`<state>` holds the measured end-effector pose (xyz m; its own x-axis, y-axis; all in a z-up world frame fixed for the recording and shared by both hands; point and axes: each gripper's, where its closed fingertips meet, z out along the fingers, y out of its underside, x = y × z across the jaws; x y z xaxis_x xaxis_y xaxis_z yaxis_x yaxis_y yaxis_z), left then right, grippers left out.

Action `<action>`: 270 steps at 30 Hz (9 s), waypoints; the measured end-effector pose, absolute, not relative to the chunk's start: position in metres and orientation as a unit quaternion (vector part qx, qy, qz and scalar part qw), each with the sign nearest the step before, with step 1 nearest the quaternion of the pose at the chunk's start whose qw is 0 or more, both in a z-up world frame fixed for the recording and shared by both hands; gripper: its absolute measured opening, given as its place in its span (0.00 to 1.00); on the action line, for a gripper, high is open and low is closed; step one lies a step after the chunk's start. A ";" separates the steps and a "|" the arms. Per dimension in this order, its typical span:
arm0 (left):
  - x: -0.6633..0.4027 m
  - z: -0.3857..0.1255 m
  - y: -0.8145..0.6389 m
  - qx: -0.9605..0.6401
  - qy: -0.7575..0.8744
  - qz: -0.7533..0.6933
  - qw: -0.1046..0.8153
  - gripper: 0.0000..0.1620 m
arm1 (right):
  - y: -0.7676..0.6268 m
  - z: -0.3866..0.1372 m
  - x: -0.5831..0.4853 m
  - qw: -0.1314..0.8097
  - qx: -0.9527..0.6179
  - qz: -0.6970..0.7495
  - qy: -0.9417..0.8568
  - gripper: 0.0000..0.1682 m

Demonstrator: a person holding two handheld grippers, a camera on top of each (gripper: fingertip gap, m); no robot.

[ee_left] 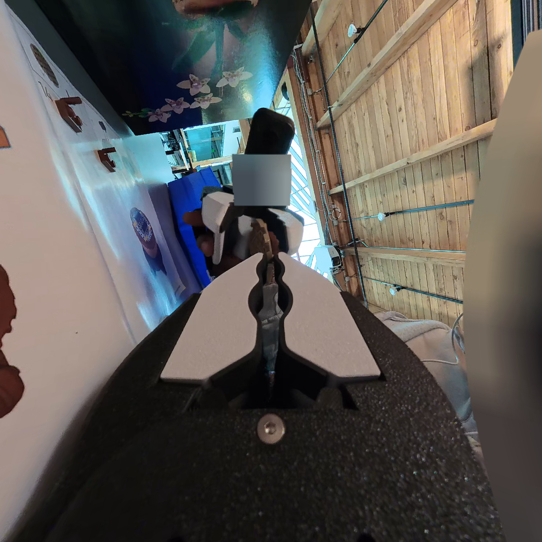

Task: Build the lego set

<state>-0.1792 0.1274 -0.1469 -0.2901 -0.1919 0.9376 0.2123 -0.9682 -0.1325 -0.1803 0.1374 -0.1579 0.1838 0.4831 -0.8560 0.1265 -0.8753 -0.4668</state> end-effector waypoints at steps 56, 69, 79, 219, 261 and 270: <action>-0.179 -0.146 0.124 -0.577 0.000 -0.808 0.119 0.02 | 0.140 -0.152 -0.178 0.148 -0.771 0.566 -0.251 0.12; -0.179 -0.144 0.121 -0.563 -0.006 -0.821 0.092 0.02 | 0.136 -0.145 -0.176 0.159 -0.758 0.570 -0.275 0.18; -0.178 -0.144 0.118 -0.565 -0.003 -0.821 0.080 0.02 | 0.128 -0.146 -0.168 0.226 -0.730 0.511 -0.394 0.15; -0.176 -0.092 0.095 -0.525 0.299 -0.718 0.345 0.04 | 0.097 -0.098 -0.177 0.249 -0.660 0.609 -0.361 0.04; -0.180 -0.088 0.115 -0.543 0.235 -0.763 0.260 0.16 | 0.114 -0.094 -0.165 0.263 -0.660 0.659 -0.247 0.04; -0.169 -0.097 0.103 -0.568 0.352 -0.683 0.295 0.04 | 0.104 -0.098 -0.171 0.253 -0.683 0.610 -0.312 0.04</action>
